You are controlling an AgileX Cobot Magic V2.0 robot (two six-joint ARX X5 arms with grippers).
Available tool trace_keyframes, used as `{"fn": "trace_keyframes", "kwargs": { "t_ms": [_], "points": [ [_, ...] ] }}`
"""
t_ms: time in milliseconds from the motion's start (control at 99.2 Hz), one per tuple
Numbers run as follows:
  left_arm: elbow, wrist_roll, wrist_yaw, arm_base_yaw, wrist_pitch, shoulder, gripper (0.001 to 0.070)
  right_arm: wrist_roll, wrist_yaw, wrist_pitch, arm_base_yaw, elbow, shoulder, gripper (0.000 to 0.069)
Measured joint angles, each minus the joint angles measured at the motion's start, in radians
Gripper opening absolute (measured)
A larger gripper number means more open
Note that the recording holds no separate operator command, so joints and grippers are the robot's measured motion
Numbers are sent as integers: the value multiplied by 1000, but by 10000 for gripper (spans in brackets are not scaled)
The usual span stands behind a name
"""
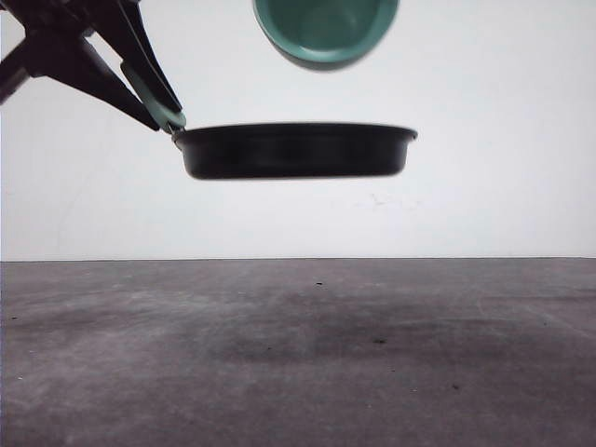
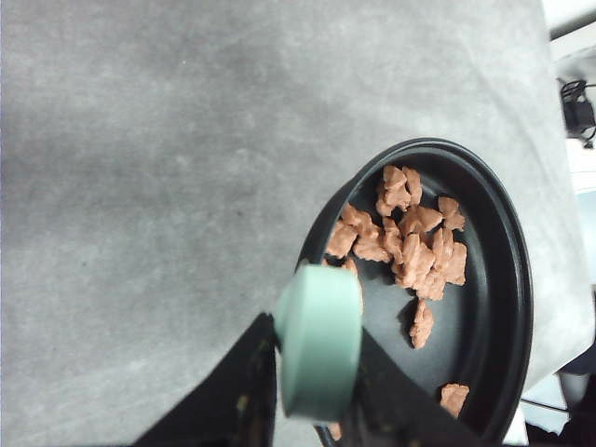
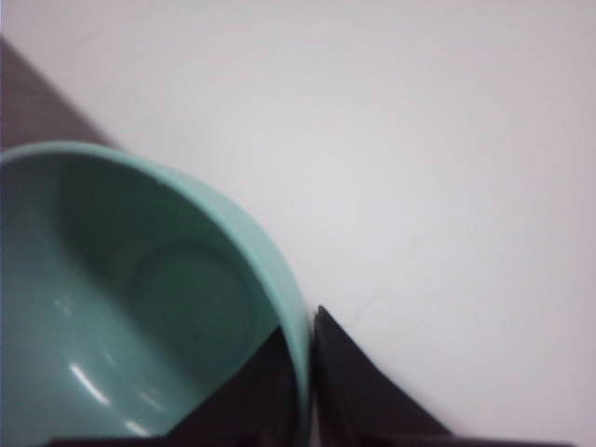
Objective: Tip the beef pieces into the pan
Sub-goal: 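Lower the empty bowl back onto the table with the right gripper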
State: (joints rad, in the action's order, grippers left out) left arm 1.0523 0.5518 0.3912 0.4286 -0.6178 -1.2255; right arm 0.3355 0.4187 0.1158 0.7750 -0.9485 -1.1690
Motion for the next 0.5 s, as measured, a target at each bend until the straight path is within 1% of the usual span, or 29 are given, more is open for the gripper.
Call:
{"fn": "trace_keyframes", "kwargs": {
  "t_ms": [61, 111, 151, 192, 262, 333, 403, 424, 504],
  "points": [
    [0, -11, 0, 0, 0, -12, 54, -209, -79, -63, -64, 1, 24, 12],
    [0, -20, 0, 0, 2, -20, 54, -359, -145, -98, -122, 1, 38, 12],
    [0, -30, -1, 0, 9, -25, 54, -452, -192, -138, -177, 0, 43, 12],
    [0, -37, -4, 0, 18, -29, 54, -518, -233, -195, -239, -2, 40, 12],
    [0, -43, -5, 0, 42, -33, 54, -591, -285, -325, -355, -3, 9, 12],
    [0, -45, -7, 0, 71, -34, 54, -634, -349, -454, -460, -2, -48, 12],
    [0, -51, -8, 0, 101, -34, 54, -660, -451, -531, -549, 14, -115, 12],
    [0, -52, -9, 0, 109, -34, 54, -666, -495, -550, -574, 20, -139, 12],
    [0, -55, -10, 0, 140, -35, 54, -677, -618, -600, -627, 24, -210, 12]
  ]
}}
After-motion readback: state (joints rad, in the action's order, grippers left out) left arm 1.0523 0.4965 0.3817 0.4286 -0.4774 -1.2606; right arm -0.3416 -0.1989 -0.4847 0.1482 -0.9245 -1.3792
